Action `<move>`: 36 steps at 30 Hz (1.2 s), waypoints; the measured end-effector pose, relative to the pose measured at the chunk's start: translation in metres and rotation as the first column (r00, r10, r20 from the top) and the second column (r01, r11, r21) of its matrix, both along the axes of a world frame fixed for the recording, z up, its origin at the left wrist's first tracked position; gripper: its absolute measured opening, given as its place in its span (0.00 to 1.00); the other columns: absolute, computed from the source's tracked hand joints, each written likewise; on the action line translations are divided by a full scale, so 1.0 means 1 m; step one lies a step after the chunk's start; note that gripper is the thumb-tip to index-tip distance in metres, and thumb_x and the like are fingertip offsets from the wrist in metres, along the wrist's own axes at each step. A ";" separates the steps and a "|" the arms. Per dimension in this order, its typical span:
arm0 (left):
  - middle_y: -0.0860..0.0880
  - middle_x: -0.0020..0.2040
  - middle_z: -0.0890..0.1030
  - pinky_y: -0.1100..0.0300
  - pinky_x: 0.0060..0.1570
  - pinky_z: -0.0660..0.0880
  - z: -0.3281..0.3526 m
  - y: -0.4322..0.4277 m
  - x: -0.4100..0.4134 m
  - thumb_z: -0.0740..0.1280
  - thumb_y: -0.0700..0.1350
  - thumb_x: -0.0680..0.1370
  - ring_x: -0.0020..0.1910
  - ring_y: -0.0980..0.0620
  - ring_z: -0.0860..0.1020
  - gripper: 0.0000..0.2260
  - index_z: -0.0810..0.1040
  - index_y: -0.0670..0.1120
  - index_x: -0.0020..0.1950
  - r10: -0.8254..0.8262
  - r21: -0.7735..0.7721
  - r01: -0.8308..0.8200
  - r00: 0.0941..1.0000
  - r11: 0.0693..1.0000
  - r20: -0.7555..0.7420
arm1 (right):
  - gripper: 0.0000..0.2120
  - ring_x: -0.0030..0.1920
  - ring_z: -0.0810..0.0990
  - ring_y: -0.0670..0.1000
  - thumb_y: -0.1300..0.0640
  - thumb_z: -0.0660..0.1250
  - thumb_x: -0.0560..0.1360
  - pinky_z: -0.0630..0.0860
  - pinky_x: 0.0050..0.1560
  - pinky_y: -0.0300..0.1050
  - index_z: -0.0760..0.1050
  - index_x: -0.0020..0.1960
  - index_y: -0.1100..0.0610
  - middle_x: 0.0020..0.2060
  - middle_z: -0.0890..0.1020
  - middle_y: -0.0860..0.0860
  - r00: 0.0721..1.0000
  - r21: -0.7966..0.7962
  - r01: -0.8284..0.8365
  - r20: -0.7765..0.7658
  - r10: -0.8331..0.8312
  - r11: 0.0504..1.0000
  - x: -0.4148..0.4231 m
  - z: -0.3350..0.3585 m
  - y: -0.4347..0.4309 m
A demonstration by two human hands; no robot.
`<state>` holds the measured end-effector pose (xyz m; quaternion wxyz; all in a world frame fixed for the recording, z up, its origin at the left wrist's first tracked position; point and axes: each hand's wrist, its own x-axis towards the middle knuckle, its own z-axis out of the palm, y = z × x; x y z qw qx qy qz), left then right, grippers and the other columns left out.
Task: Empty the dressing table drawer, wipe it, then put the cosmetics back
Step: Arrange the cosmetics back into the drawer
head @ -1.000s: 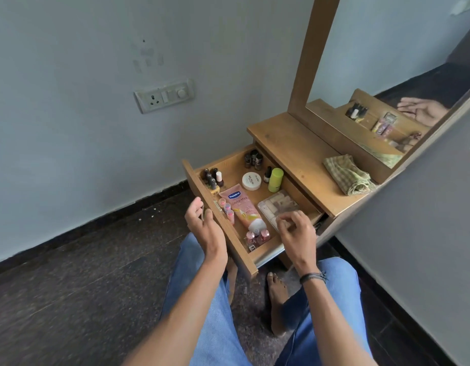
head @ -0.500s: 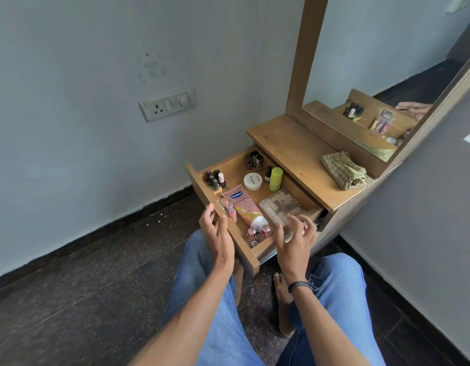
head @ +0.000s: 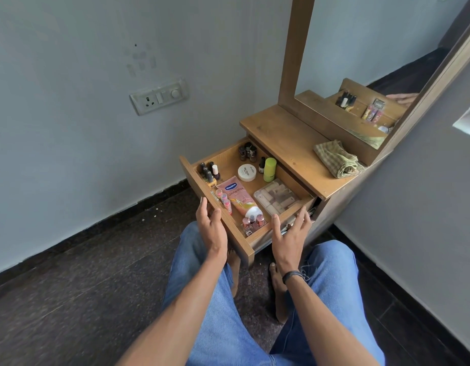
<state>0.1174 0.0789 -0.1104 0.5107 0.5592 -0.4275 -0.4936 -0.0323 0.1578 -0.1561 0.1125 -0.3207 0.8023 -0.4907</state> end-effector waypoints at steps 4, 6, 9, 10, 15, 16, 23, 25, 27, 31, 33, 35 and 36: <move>0.50 0.77 0.65 0.71 0.56 0.68 0.001 0.000 0.000 0.59 0.42 0.84 0.74 0.52 0.67 0.22 0.65 0.48 0.79 -0.015 -0.003 0.015 1.000 1.000 0.017 | 0.41 0.78 0.58 0.50 0.37 0.63 0.80 0.62 0.78 0.56 0.51 0.83 0.56 0.78 0.58 0.50 0.999 0.030 -0.001 0.032 0.000 1.000 -0.002 -0.003 0.000; 0.50 0.77 0.65 0.71 0.55 0.68 0.000 -0.001 0.001 0.59 0.42 0.84 0.73 0.52 0.67 0.22 0.65 0.48 0.78 -0.014 0.000 0.014 1.000 1.000 0.005 | 0.41 0.79 0.57 0.50 0.37 0.63 0.80 0.62 0.78 0.56 0.51 0.83 0.57 0.79 0.57 0.50 0.999 0.033 -0.001 0.034 0.000 0.999 -0.003 -0.004 0.000; 0.50 0.77 0.65 0.69 0.58 0.69 0.001 -0.001 0.001 0.59 0.41 0.84 0.73 0.52 0.67 0.21 0.65 0.47 0.78 -0.009 -0.004 0.009 1.000 1.000 0.002 | 0.42 0.79 0.57 0.50 0.36 0.63 0.80 0.61 0.78 0.56 0.51 0.83 0.56 0.79 0.57 0.49 0.999 0.037 -0.002 0.039 0.001 0.999 -0.003 -0.005 -0.001; 0.50 0.77 0.65 0.68 0.59 0.69 0.001 -0.001 0.001 0.59 0.41 0.84 0.73 0.52 0.67 0.21 0.65 0.48 0.78 -0.010 -0.005 0.010 1.000 1.000 0.004 | 0.42 0.79 0.57 0.50 0.36 0.63 0.80 0.61 0.78 0.56 0.51 0.83 0.56 0.79 0.57 0.49 0.999 0.040 -0.002 0.040 0.000 0.999 -0.003 -0.005 -0.001; 0.50 0.77 0.65 0.64 0.62 0.70 -0.001 -0.001 0.002 0.60 0.42 0.84 0.73 0.52 0.68 0.21 0.66 0.47 0.78 -0.013 -0.005 0.013 1.000 1.000 0.001 | 0.41 0.78 0.58 0.50 0.37 0.63 0.80 0.62 0.78 0.55 0.52 0.82 0.56 0.78 0.57 0.48 0.999 0.032 0.000 0.042 -0.001 0.999 -0.003 -0.004 -0.001; 0.50 0.77 0.65 0.64 0.61 0.70 -0.001 -0.001 0.002 0.60 0.42 0.84 0.73 0.52 0.68 0.21 0.66 0.47 0.78 -0.013 -0.006 0.013 1.000 1.000 0.000 | 0.41 0.78 0.59 0.50 0.37 0.63 0.80 0.62 0.78 0.54 0.52 0.82 0.56 0.78 0.57 0.48 0.999 0.030 0.001 0.042 -0.002 1.000 -0.003 -0.003 -0.001; 0.51 0.77 0.64 0.65 0.61 0.71 0.000 0.000 0.002 0.60 0.41 0.84 0.73 0.52 0.68 0.22 0.65 0.47 0.78 -0.023 -0.013 0.024 1.000 1.000 0.009 | 0.39 0.78 0.58 0.50 0.39 0.63 0.81 0.60 0.78 0.49 0.51 0.82 0.56 0.78 0.57 0.48 0.998 0.027 -0.002 0.057 0.001 1.000 -0.002 -0.003 -0.002; 0.51 0.77 0.64 0.67 0.59 0.70 0.000 0.001 0.003 0.59 0.41 0.84 0.72 0.53 0.68 0.22 0.65 0.48 0.79 -0.031 -0.017 0.031 0.999 0.999 0.023 | 0.39 0.78 0.58 0.49 0.41 0.63 0.81 0.57 0.76 0.42 0.51 0.83 0.56 0.78 0.57 0.49 0.997 0.030 -0.001 0.073 -0.001 1.000 -0.001 0.000 -0.001; 0.51 0.77 0.64 0.64 0.62 0.70 0.000 0.001 0.003 0.59 0.42 0.84 0.73 0.54 0.68 0.22 0.64 0.48 0.79 -0.039 -0.027 0.040 0.998 0.999 0.039 | 0.38 0.78 0.57 0.49 0.42 0.64 0.82 0.54 0.74 0.38 0.52 0.83 0.57 0.79 0.57 0.50 0.996 0.029 -0.002 0.087 -0.001 1.000 0.000 0.002 -0.001; 0.51 0.78 0.62 0.54 0.70 0.69 -0.005 0.001 0.001 0.59 0.44 0.85 0.74 0.54 0.67 0.22 0.63 0.49 0.79 -0.054 -0.026 0.056 0.995 0.998 0.081 | 0.36 0.79 0.54 0.46 0.42 0.61 0.83 0.53 0.76 0.40 0.51 0.83 0.57 0.80 0.54 0.48 0.992 0.022 0.001 0.128 -0.004 1.000 -0.003 0.001 -0.003; 0.52 0.79 0.61 0.50 0.72 0.68 -0.007 0.000 -0.002 0.59 0.45 0.85 0.75 0.53 0.66 0.22 0.63 0.50 0.79 -0.073 -0.020 0.076 0.991 0.997 0.110 | 0.36 0.78 0.52 0.42 0.41 0.59 0.83 0.53 0.78 0.44 0.50 0.83 0.55 0.80 0.53 0.47 0.988 0.012 0.003 0.154 -0.004 1.000 -0.008 0.000 -0.004; 0.52 0.79 0.60 0.49 0.74 0.66 -0.004 -0.001 -0.006 0.59 0.46 0.85 0.76 0.53 0.64 0.22 0.62 0.50 0.80 -0.101 -0.010 0.103 0.987 0.995 0.127 | 0.35 0.78 0.54 0.44 0.40 0.57 0.83 0.54 0.77 0.45 0.51 0.83 0.54 0.80 0.54 0.47 0.981 0.000 0.007 0.193 -0.007 1.000 -0.012 0.001 -0.004; 0.52 0.79 0.60 0.50 0.74 0.65 -0.002 -0.001 -0.008 0.59 0.46 0.85 0.77 0.53 0.63 0.22 0.62 0.49 0.80 -0.115 -0.007 0.117 0.984 0.993 0.137 | 0.34 0.78 0.56 0.46 0.40 0.57 0.83 0.56 0.78 0.46 0.52 0.83 0.54 0.80 0.56 0.47 0.977 -0.013 0.015 0.215 -0.012 1.000 -0.012 0.002 -0.003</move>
